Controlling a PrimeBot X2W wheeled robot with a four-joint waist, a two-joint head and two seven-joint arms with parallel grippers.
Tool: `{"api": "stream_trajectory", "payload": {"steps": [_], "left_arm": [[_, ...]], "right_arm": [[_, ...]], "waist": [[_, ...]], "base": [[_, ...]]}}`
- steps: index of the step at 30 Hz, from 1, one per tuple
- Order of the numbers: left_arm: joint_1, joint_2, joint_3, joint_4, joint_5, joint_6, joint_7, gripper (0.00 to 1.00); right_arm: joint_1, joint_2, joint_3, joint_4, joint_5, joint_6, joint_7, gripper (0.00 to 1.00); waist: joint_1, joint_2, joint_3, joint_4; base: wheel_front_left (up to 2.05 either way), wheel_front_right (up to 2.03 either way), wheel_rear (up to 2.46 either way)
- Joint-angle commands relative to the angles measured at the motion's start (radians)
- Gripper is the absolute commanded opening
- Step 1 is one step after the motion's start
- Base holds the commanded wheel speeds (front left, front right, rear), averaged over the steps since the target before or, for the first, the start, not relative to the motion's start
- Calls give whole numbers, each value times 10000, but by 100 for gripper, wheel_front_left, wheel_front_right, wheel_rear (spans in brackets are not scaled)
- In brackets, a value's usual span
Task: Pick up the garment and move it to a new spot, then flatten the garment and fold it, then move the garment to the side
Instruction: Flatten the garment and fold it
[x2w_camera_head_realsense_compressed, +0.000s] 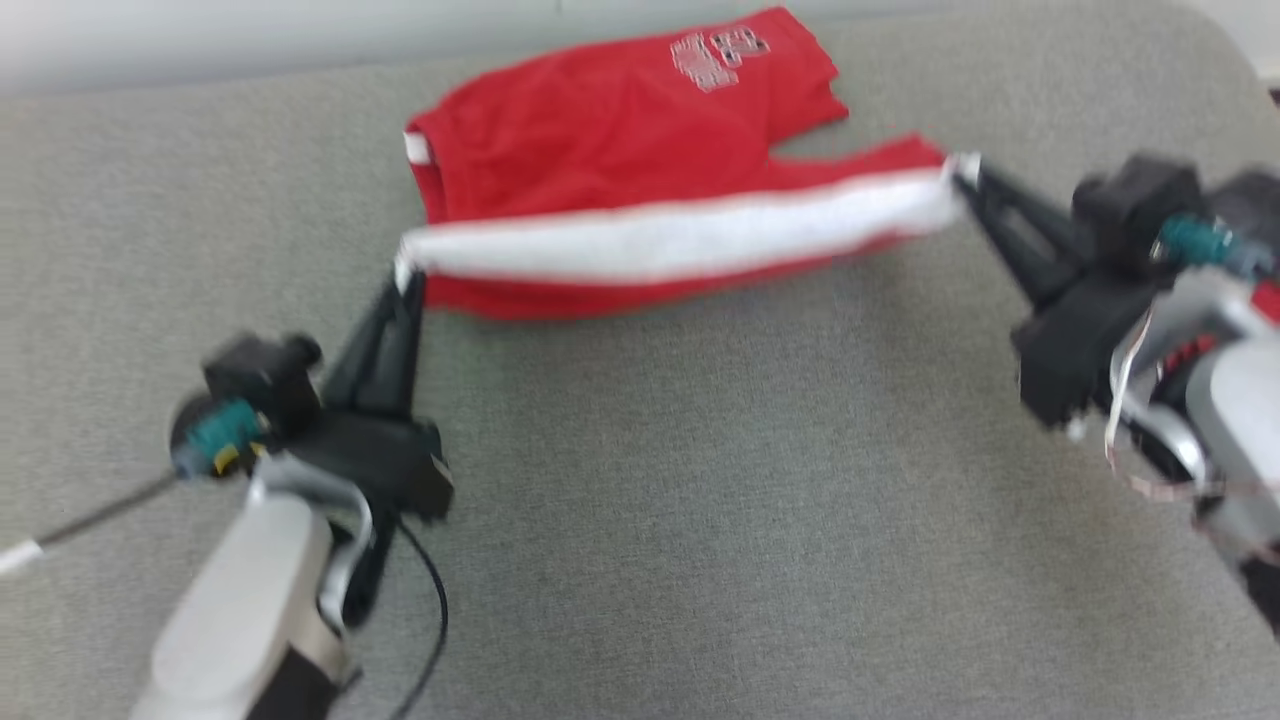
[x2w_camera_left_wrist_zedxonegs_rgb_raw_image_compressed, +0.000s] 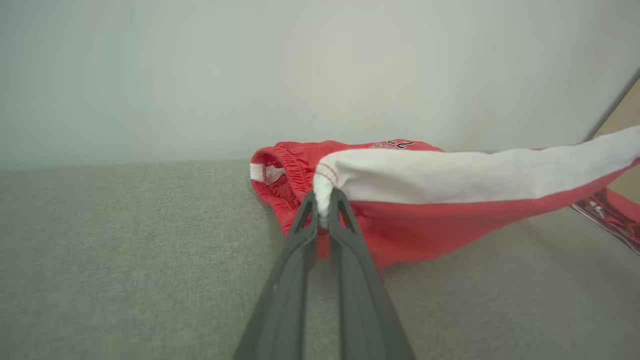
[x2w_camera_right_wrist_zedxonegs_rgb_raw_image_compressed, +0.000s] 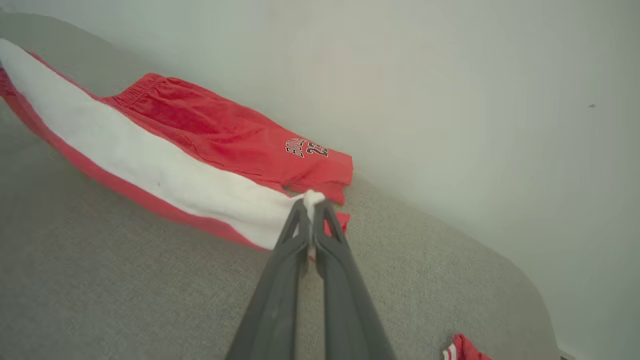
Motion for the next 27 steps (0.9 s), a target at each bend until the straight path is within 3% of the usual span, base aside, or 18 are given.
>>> {"api": "stream_trajectory", "payload": {"steps": [1, 9, 18, 27], "left_arm": [[303, -2, -84, -50, 79, 29, 30, 0], [1914, 63, -585, -229, 80, 292, 494, 0], [3717, 340, -819, -1032, -122, 848, 1071, 0], [4703, 807, -1276, -1886, -111, 892, 1978, 0]], "right_arm": [[376, -110, -92, -202, 71, -31, 209, 0], [3074, -409, -1046, -1743, 697, -31, 2170, 0], [5656, 83, -2232, -3131, 1540, -31, 3807, 0], [7652, 681, -3482, -4265, 1780, -29, 5175, 0]], "waist": [[3, 0, -359, 162], [3, 0, -1062, 314], [3, 0, -1303, 369], [3, 0, -1356, 534]], "base": [[0, 0, 0], [0, 0, 0], [0, 0, 0], [0, 0, 0]]}}
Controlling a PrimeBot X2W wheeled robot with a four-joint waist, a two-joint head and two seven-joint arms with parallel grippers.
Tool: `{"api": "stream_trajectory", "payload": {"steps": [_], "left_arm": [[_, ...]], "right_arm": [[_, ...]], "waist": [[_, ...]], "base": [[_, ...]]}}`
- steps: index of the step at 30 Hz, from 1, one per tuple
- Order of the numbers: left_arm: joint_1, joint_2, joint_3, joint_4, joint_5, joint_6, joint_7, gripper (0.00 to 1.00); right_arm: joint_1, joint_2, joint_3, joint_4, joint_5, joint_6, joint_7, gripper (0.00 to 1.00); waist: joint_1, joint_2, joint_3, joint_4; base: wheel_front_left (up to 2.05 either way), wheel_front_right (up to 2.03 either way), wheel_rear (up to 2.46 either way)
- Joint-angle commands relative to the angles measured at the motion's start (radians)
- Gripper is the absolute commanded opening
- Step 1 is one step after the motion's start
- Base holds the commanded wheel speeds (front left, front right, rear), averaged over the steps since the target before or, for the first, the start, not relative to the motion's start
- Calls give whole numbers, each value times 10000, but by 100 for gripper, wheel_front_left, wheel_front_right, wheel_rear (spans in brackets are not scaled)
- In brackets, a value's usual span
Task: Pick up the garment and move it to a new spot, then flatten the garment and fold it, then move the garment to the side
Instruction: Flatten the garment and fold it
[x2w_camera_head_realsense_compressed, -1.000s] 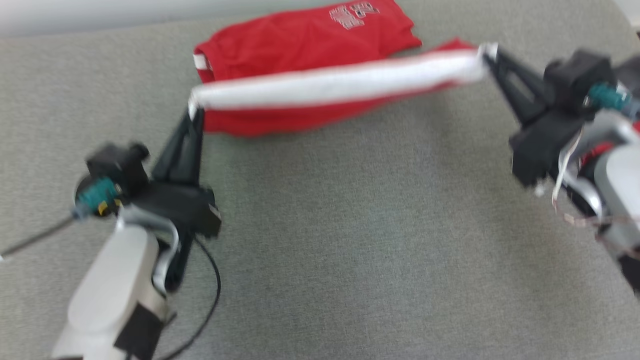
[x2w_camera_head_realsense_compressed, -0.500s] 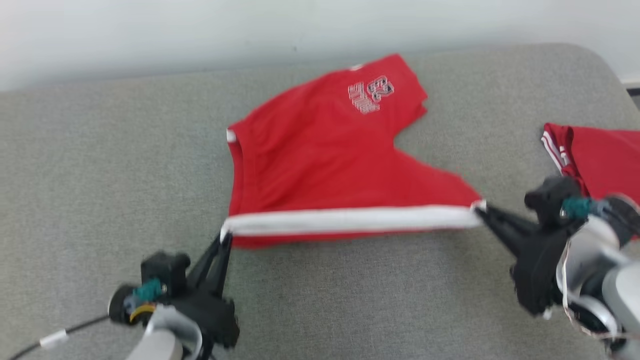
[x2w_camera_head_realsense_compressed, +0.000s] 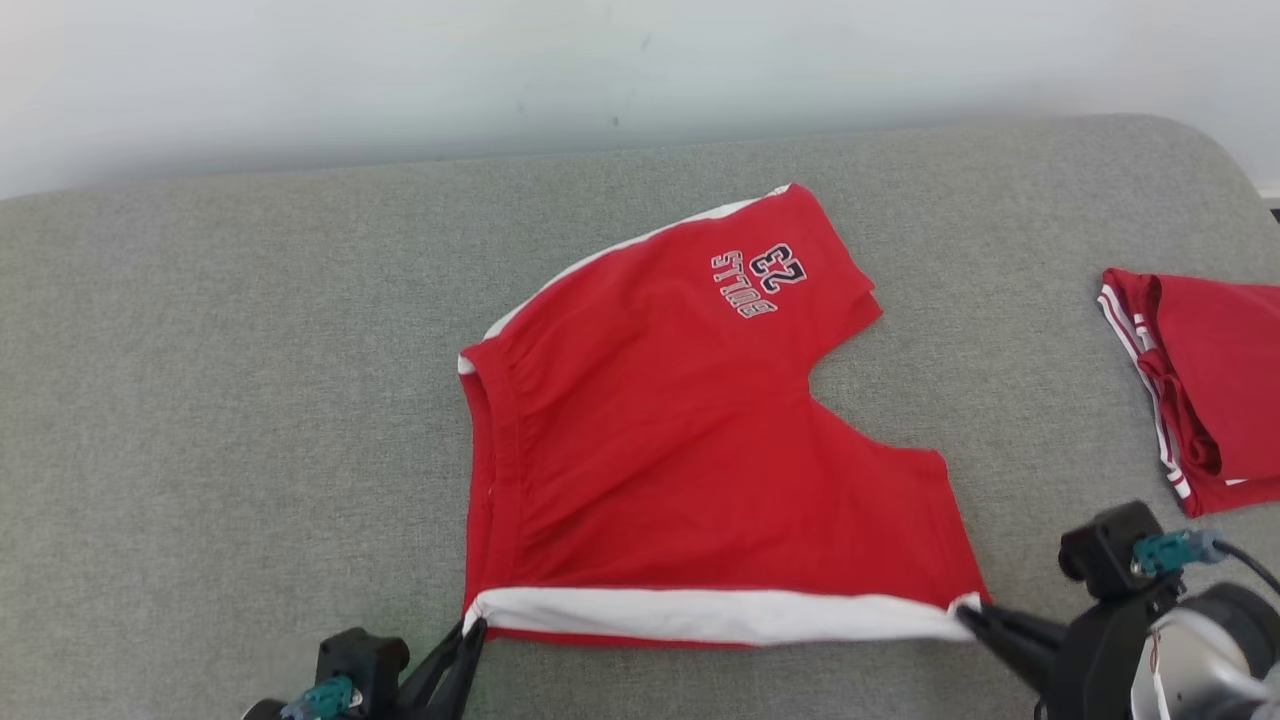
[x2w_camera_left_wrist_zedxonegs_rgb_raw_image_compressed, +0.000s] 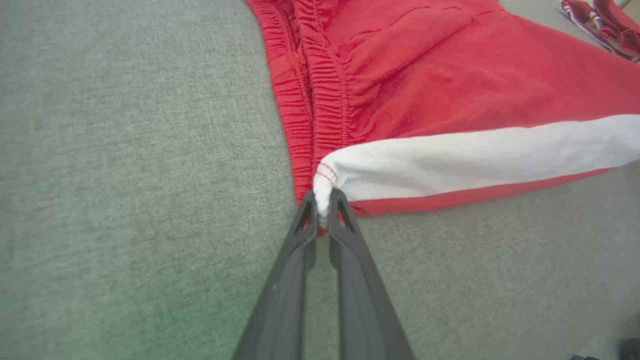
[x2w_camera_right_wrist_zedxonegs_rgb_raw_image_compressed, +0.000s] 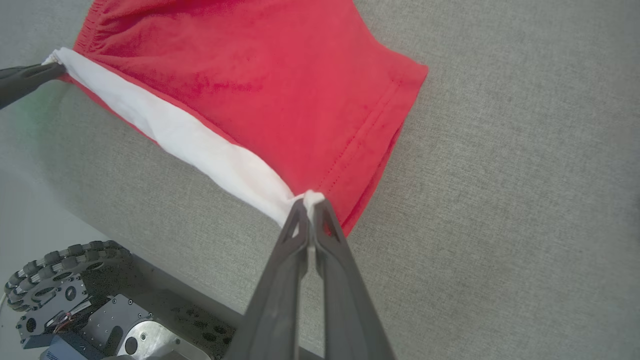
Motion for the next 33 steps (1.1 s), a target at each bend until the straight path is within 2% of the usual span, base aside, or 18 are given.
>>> {"api": "stream_trajectory", "payload": {"steps": [1, 11, 15, 19, 25, 27, 30, 32, 33], "left_arm": [[271, 187, -90, -136, -32, 36, 209, 0], [1143, 831, -302, -1696, -182, 331, 1301, 0], [1285, 890, -178, -2389, -294, 538, 1380, 0], [1165, 779, -75, -2848, -428, 524, 1280, 0], [391, 408, 49, -2961, -488, 581, 1126, 0], [43, 275, 63, -2845, -475, 569, 1138, 0], [-572, 65, 194, -2557, -454, 614, 1031, 0], [-1170, -208, 322, -2157, -344, 717, 796, 0], [-1170, -208, 322, -2157, -344, 717, 796, 0]], "right_arm": [[324, 174, -140, -230, 103, -27, 203, 0], [2495, 1306, -1510, -1952, 246, -27, 1893, 0], [2554, 1569, -1929, -2542, -59, -27, 2022, 0], [1754, 1333, -1822, -2654, -40, -26, 1265, 0], [86, 336, -1462, -1916, -16, -26, 138, 0], [-610, 143, -1211, -1515, 165, -26, -404, 0], [-1663, -483, -649, -712, 28, -27, -1046, 0], [-2825, -729, 63, 183, -88, -26, -1705, 0], [-2825, -729, 63, 183, -88, -26, -1705, 0]], "waist": [[1, 1, -19, 26], [1, 1, -21, 185], [1, 1, -8, 238], [1, 1, -12, 273], [1, 1, 34, 533], [1, 1, 94, 618], [1, 1, 257, 761], [1, 1, 460, 893], [1, 1, 460, 893]], "base": [[0, 0, 0], [0, 0, 0], [0, 0, 0], [0, 0, 0], [0, 0, 0], [0, 0, 0], [0, 0, 0], [0, 0, 0], [0, 0, 0]]}}
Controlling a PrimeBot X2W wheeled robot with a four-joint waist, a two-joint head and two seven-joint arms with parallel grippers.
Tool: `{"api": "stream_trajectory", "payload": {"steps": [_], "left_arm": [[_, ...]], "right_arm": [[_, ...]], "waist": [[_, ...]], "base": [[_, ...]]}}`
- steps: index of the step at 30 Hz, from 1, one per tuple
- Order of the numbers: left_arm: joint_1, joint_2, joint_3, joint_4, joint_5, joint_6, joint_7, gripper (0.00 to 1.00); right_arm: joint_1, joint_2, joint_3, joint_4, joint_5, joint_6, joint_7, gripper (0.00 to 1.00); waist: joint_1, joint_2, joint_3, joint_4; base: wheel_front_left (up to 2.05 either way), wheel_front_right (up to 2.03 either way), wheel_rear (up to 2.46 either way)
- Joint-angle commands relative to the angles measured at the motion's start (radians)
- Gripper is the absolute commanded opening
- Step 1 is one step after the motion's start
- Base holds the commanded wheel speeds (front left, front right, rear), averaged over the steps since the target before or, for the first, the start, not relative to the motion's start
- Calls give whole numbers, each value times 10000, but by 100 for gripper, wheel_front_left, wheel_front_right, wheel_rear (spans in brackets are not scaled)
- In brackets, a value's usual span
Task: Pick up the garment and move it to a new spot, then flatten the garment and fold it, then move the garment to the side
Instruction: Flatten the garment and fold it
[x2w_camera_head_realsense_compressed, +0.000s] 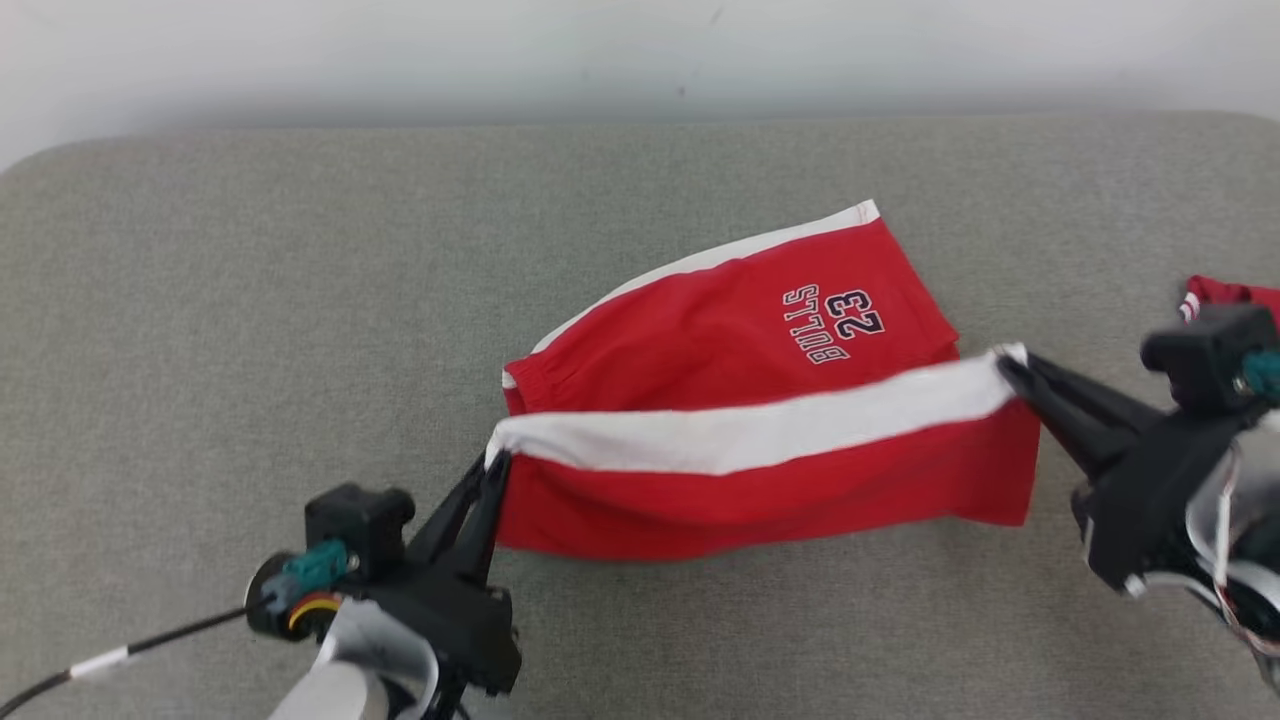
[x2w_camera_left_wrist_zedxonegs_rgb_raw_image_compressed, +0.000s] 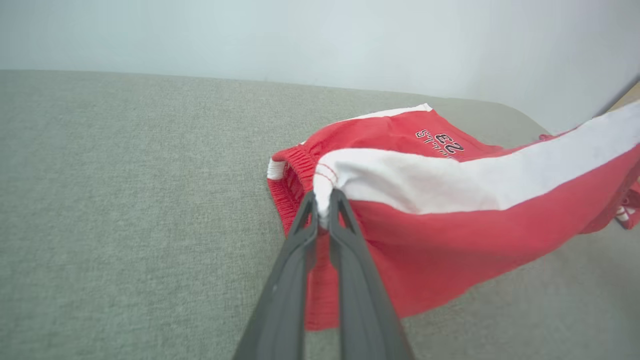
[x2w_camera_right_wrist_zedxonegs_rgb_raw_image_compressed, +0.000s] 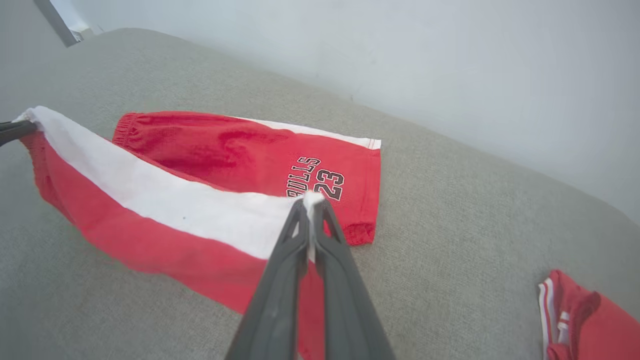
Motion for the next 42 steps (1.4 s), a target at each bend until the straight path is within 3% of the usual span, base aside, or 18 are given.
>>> {"api": "stream_trajectory", "payload": {"steps": [1, 9, 17, 30, 31, 32, 33, 42], "left_arm": [[-349, -153, 12, 239, 133, 80, -123, 0], [-1680, -848, 30, 1192, 351, 237, -582, 0], [-2492, -1368, -181, 1440, 387, 163, -729, 0], [-3593, -1840, -280, 2510, 385, 41, -1109, 1], [-3698, -1862, -294, 2644, 396, 28, -1119, 18], [-3805, -1887, -321, 2767, 428, 6, -1153, 46], [-3918, -1904, -335, 2881, 454, 14, -1181, 100], [-3988, -1834, 40, 3379, 631, 455, -2271, 100]], "right_arm": [[-697, -36, 353, 435, -215, -25, -366, 0], [-3589, -64, 2007, 2949, -1336, -25, -1826, 0], [-5611, -192, 2799, 5083, -2158, -25, -2763, 0], [-7316, 609, 3462, 7859, -2655, -26, -3886, 0], [-7401, 640, 3570, 7956, -2699, -26, -3976, 19], [-7485, 670, 3615, 8070, -2700, -26, -4062, 85], [-7575, 712, 3604, 8188, -2664, -26, -4156, 100], [-7913, 852, 3524, 8894, -2424, -26, -4318, 100]], "waist": [[-1, -1, 271, 183], [-1, -1, 972, 393], [-1, -1, 1617, 750], [-1, -1, 2115, 1233], [-1, -1, 2134, 1234], [-1, -1, 2155, 1228], [-1, -1, 2175, 1214], [-1, -1, 1932, 944]], "base": [[0, 0, 0], [0, 0, 0], [0, 0, 0], [0, 0, 0], [0, 0, 0], [0, 0, 0], [0, 0, 0], [0, 0, 0]]}}
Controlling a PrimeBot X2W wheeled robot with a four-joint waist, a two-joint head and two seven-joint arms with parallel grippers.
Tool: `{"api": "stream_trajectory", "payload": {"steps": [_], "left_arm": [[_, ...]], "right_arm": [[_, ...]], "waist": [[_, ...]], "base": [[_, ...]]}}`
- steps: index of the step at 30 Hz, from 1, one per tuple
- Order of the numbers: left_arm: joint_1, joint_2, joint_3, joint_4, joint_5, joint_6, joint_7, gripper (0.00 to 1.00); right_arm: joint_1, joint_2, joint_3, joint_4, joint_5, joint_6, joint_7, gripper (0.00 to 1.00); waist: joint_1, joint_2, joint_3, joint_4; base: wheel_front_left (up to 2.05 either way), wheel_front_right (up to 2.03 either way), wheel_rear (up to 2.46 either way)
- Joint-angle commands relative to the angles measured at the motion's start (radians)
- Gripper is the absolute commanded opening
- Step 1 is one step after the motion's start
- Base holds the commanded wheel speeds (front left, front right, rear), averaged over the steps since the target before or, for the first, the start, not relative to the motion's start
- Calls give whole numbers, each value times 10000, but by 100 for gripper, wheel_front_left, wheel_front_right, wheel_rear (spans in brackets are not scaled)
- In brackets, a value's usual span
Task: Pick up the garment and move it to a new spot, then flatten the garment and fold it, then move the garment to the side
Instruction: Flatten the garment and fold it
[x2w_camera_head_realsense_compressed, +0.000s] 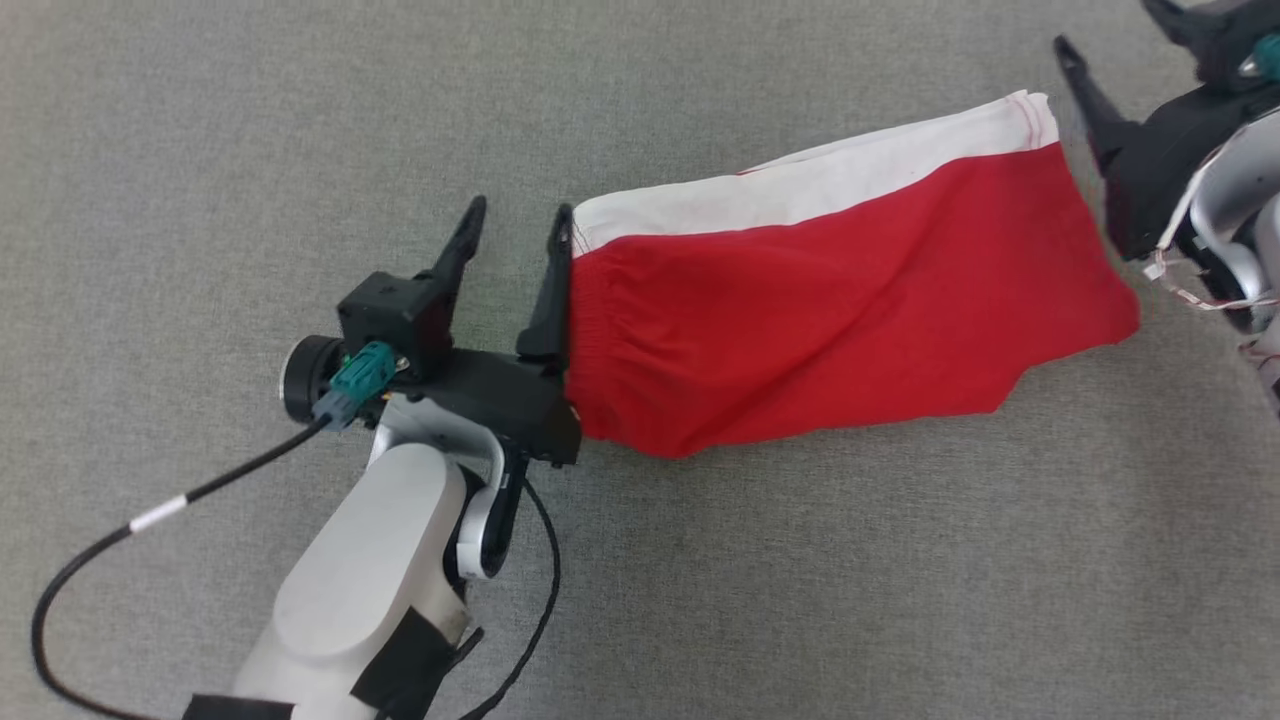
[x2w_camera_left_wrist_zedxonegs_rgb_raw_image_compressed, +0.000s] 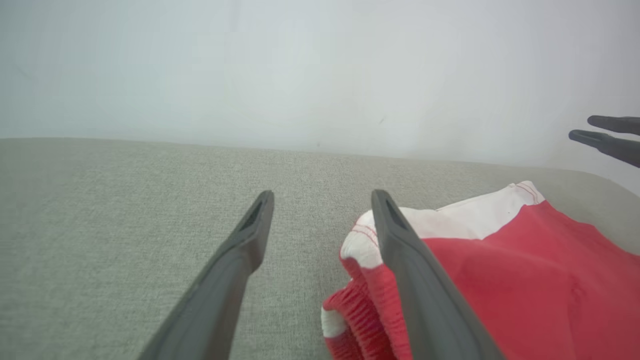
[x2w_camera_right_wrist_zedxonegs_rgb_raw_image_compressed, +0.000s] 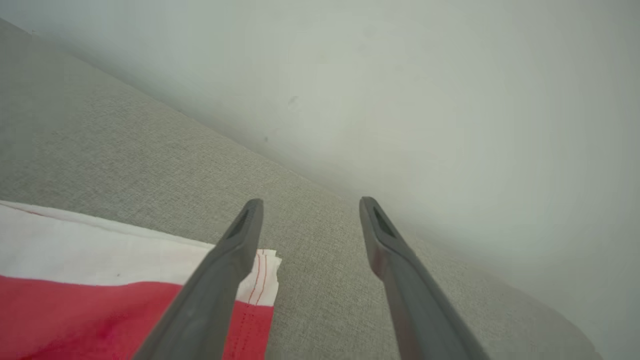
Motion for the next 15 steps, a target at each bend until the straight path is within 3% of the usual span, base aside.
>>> {"api": "stream_trajectory", "payload": {"steps": [1, 7, 15], "left_arm": [[293, 103, 42, 6, 106, 71, -150, 100], [1253, 627, 146, -693, 745, 133, -610, 100], [2929, 1021, 908, -2777, 2184, 250, -619, 100]], "right_arm": [[-3, 42, -134, 122, 177, -27, 173, 100], [518, 409, -1431, 536, 1080, -27, 1521, 100], [1497, 729, -2436, 246, 803, -28, 3011, 100]], "waist": [[-1, -2, -156, -92], [-1, -2, -573, -144], [-1, -2, -795, -77]], "base": [[0, 0, 0], [0, 0, 0], [0, 0, 0]]}}
